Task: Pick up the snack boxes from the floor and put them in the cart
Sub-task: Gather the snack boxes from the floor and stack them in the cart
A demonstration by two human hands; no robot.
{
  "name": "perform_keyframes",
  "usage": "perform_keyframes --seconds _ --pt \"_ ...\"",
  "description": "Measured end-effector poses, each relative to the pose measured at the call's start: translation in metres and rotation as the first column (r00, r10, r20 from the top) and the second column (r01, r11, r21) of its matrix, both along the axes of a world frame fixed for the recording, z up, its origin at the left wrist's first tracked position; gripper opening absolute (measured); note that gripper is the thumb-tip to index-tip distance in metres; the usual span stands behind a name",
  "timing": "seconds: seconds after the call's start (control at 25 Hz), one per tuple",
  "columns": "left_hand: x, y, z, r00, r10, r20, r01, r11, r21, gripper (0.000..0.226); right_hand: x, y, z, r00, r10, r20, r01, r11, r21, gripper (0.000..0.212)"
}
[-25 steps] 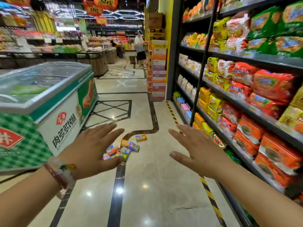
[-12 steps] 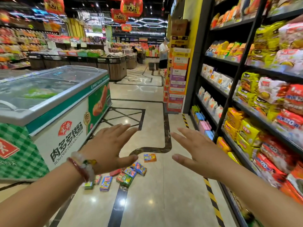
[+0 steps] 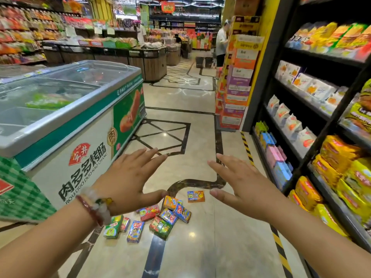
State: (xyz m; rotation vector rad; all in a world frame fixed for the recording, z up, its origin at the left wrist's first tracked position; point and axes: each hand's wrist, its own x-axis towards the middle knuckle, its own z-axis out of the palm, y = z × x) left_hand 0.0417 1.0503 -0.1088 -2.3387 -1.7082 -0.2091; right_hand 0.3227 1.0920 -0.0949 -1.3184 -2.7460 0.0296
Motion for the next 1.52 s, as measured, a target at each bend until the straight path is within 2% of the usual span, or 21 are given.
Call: perform_keyframes --seconds 0.12,0.24,0.36,0.52,0.56,0.76,0.92,1.0,1.04,1.08,1.12,1.24,1.28,1.32,1.36,1.4,1.44,1.48,1.52 --pt "-0.030 0.071 -0.005 0.998 -0.028 -0.051 0.031 0.999 0.043 0.076 -0.025 0.062 -0.017 0.999 -0.041 -0.015 0.041 0.999 -0.021 0.085" --pt "-0.056 0.135 -0.019 0.994 -0.047 -0.097 0.044 0.999 -0.026 0.075 -0.045 0.119 -0.041 0.996 -0.081 -0.036 0.080 0.996 -0.035 0.098" --pt "-0.073 0.190 -0.039 0.988 -0.099 -0.120 0.092 0.994 -0.064 0.076 -0.060 0.162 -0.064 0.992 -0.122 -0.044 0.117 0.987 -0.111 0.090" --pt "-0.083 0.255 -0.059 0.991 -0.102 -0.088 0.089 0.986 -0.139 0.074 -0.072 0.220 -0.089 0.982 -0.183 0.042 0.186 0.980 -0.071 0.072" --pt "-0.083 0.274 -0.063 0.991 -0.096 -0.088 0.080 0.981 -0.176 0.075 -0.075 0.239 -0.096 0.980 -0.189 0.055 0.194 0.974 -0.113 0.070" --pt "-0.081 0.368 -0.100 0.996 -0.069 -0.048 0.054 0.962 -0.269 0.074 -0.078 0.355 -0.134 0.984 -0.173 0.032 0.175 0.980 -0.090 0.072" --pt "-0.083 0.442 -0.154 0.998 -0.066 0.017 0.068 0.951 -0.300 0.074 -0.088 0.431 -0.188 0.988 -0.150 0.040 0.154 0.980 -0.123 0.071" --pt "-0.089 0.472 -0.206 0.998 -0.054 0.045 0.064 0.958 -0.279 0.073 -0.094 0.460 -0.238 0.988 -0.149 0.038 0.153 0.975 -0.160 0.068" --pt "-0.093 0.489 -0.240 0.997 -0.020 0.074 0.044 0.942 -0.332 0.073 -0.101 0.474 -0.275 0.986 -0.164 0.034 0.168 0.956 -0.240 0.066" --pt "-0.092 0.491 -0.244 0.997 -0.020 0.074 0.042 0.951 -0.305 0.072 -0.102 0.471 -0.282 0.983 -0.183 0.019 0.182 0.952 -0.248 0.065" --pt "-0.096 0.500 -0.279 0.995 -0.027 0.096 0.057 0.944 -0.326 0.072 -0.107 0.478 -0.319 0.985 -0.173 0.007 0.168 0.947 -0.273 0.064" --pt "-0.115 0.525 -0.414 0.996 -0.022 0.090 0.057 0.912 -0.406 0.069 -0.124 0.490 -0.462 0.991 -0.135 0.016 0.132 0.930 -0.344 0.056" --pt "-0.115 0.528 -0.424 0.996 -0.002 0.092 0.042 0.901 -0.431 0.068 -0.126 0.492 -0.474 0.983 -0.182 0.001 0.168 0.904 -0.393 0.056" --pt "-0.116 0.532 -0.471 0.993 -0.018 0.116 0.071 0.882 -0.466 0.066 -0.135 0.494 -0.519 0.985 -0.171 -0.005 0.154 0.898 -0.412 0.055" --pt "-0.119 0.536 -0.524 0.995 0.029 0.094 0.029 0.825 -0.564 0.063 -0.140 0.495 -0.574 0.983 -0.186 0.010 0.171 0.880 -0.444 0.053" --pt "-0.121 0.541 -0.568 0.997 0.022 0.068 0.023 0.804 -0.594 0.060 -0.143 0.495 -0.617 0.984 -0.177 0.037 0.176 0.893 -0.413 0.052" --pt "-0.121 0.551 -0.627 0.998 0.005 0.055 0.030 0.783 -0.622 0.059 -0.148 0.501 -0.674 0.983 -0.171 0.067 0.182 0.856 -0.484 0.053" --pt "-0.118 0.560 -0.643 0.997 0.030 0.066 0.018 0.785 -0.619 0.062 -0.146 0.508 -0.690 0.978 -0.178 0.113 0.210 0.806 -0.553 0.058" --pt "-0.113 0.568 -0.686 0.997 0.051 0.065 0.004 0.755 -0.656 0.068 -0.146 0.514 -0.734 0.978 -0.127 0.165 0.202 0.767 -0.609 0.065"
